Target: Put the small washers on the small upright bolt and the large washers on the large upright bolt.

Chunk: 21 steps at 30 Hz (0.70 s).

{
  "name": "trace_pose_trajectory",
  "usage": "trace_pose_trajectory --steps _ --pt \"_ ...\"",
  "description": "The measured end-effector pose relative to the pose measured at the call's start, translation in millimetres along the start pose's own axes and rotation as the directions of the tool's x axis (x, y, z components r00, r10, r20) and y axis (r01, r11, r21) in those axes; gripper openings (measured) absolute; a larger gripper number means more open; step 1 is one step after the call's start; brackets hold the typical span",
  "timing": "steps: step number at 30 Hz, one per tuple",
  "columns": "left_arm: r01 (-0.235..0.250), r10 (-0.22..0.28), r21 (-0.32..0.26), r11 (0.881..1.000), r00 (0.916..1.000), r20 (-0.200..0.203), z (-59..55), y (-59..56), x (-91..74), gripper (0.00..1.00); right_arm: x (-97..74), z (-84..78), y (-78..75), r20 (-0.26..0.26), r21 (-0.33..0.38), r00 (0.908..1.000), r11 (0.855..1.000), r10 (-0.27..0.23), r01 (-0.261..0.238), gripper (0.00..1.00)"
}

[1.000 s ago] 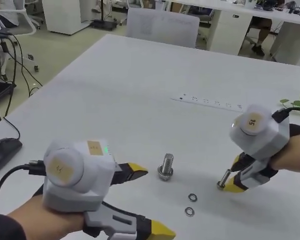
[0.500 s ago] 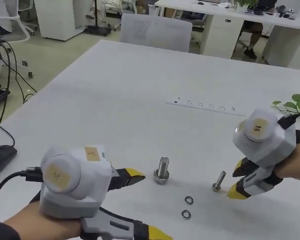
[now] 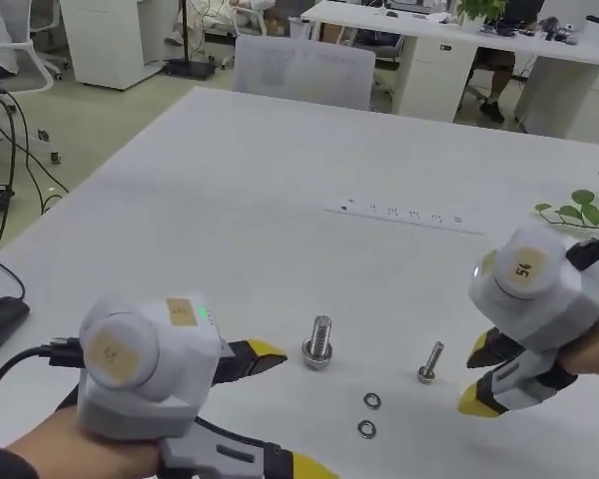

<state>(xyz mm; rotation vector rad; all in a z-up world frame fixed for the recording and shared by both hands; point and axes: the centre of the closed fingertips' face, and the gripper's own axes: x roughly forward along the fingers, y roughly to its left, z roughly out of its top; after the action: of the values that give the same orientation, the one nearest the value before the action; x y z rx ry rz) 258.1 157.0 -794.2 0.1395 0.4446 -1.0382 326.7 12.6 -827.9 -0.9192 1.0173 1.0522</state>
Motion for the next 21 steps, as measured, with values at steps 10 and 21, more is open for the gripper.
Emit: trace_pose_trajectory --steps 10,21 --pt "0.008 -0.008 0.004 1.0 1.0 0.0 -0.4 -1.9 0.3 0.75 -7.9 5.0 19.9 0.004 -0.02 0.9999 1.0 0.017 -0.017 0.33" --pt "0.01 -0.01 0.007 1.0 0.9999 0.01 1.0 -3.6 -1.1 0.75 -10.5 17.1 44.6 0.024 -0.039 0.9984 0.998 0.051 -0.05 0.33"
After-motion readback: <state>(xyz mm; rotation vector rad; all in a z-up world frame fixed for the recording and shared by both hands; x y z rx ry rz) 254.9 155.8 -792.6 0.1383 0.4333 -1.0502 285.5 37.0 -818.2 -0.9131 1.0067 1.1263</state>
